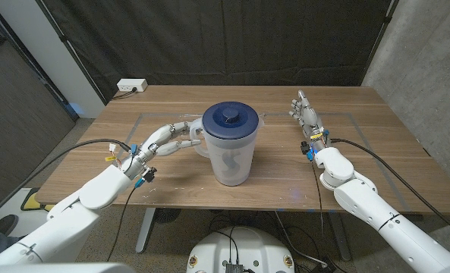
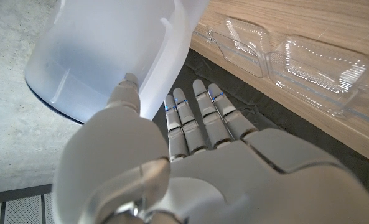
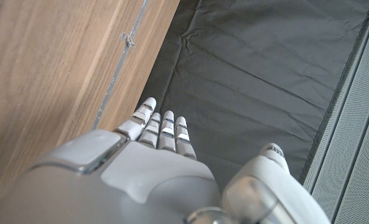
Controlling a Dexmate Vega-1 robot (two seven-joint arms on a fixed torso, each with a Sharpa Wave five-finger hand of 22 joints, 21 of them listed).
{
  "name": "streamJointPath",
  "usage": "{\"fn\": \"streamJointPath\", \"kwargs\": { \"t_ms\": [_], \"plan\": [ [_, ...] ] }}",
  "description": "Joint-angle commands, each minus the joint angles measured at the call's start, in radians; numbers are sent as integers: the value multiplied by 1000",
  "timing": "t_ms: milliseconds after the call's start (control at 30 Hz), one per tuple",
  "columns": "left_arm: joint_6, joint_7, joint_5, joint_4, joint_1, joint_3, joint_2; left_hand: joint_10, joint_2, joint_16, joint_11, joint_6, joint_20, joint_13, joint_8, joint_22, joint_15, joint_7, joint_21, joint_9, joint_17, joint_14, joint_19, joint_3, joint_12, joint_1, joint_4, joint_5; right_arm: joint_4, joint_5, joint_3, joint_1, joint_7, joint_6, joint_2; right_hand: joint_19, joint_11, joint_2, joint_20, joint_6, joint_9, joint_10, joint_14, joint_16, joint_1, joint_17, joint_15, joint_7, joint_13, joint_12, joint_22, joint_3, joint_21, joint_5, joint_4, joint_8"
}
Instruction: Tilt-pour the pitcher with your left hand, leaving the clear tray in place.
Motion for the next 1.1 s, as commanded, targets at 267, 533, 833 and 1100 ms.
{"fn": "streamJointPath", "kwargs": {
  "t_ms": [267,533,833,1100],
  "plan": [
    [7,13,-46,34,-33,34,-10,79,20,32,-18,98,-6,30,39,4,-89,-11,30,3,15,92,58,28,25,42,2,-32,3,1,3,-9,-21,-6,11,10,2,3,-1,4,3,10,8,3,10,3,3,-3,4,8,6,2,0,4,-3,2],
    [1,-8,-74,66,-78,62,-11,54,19,13,-12,87,1,39,33,3,-77,-12,22,2,16,56,30,27,9,39,10,-47,0,-2,6,-14,-32,-5,14,11,4,4,0,5,3,15,12,5,10,3,5,-4,4,9,6,1,0,4,-3,2],
    [9,-41,-73,90,-147,100,5,36,10,-1,-8,70,10,45,25,1,-67,-15,14,2,16,33,5,21,-4,30,17,-55,-3,-2,10,-19,-41,-9,15,12,3,6,2,4,3,17,13,4,10,3,5,-4,4,9,6,0,0,3,-3,2],
    [-10,-58,-75,119,-202,136,-2,58,4,5,-13,91,10,51,32,0,-70,-11,17,1,17,56,10,17,0,24,21,-57,-9,-1,17,-32,-53,-6,17,13,2,7,2,4,3,17,14,4,11,3,4,-5,4,9,6,0,1,3,-3,2]
  ]
}}
